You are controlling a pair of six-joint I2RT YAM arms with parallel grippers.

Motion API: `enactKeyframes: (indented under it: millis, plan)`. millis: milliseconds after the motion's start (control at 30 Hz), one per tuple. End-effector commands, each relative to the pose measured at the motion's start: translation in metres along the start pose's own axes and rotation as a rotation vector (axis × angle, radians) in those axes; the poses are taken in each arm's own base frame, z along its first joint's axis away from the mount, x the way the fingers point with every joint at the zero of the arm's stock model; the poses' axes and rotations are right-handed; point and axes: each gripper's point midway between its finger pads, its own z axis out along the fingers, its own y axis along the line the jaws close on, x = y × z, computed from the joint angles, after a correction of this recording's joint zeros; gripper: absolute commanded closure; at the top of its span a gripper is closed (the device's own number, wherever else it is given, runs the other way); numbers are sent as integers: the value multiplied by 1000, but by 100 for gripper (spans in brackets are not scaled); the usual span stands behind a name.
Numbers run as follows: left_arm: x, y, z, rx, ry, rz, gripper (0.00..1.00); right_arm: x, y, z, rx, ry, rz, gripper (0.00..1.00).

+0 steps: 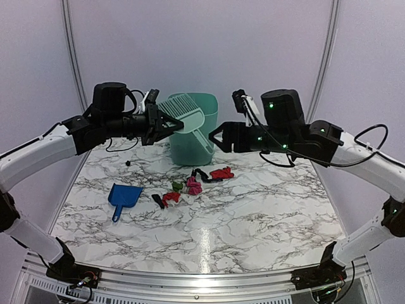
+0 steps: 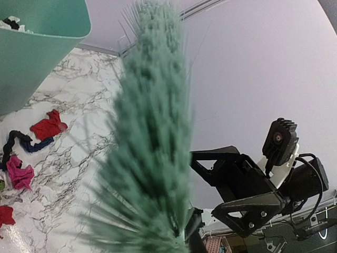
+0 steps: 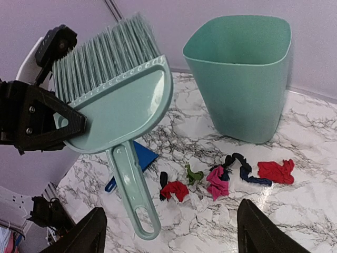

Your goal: Sweep away the paper scraps from the table

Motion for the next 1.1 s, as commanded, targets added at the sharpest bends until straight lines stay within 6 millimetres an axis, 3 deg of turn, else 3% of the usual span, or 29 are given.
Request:
enactKeyframes:
  millis: [0, 233, 467, 800, 967, 1067]
  plan:
    - [-32, -49, -21, 128, -143, 39, 100, -40, 8, -19, -64, -156, 120, 23]
    - [-43, -66, -29, 190, -198, 14, 100, -51, 12, -21, -96, -185, 198, 22]
    - [-52, -77, -37, 224, -245, 2, 100, -64, 30, -40, -297, -277, 272, 23]
    - [-81, -125, -56, 327, -324, 8, 100, -125, 47, -69, -512, -457, 335, 22]
    - [-92, -145, -60, 414, -345, -7, 100, -139, 59, -65, -598, -491, 364, 23]
    - [-92, -144, -54, 416, -329, -8, 100, -148, 64, -62, -635, -498, 387, 24]
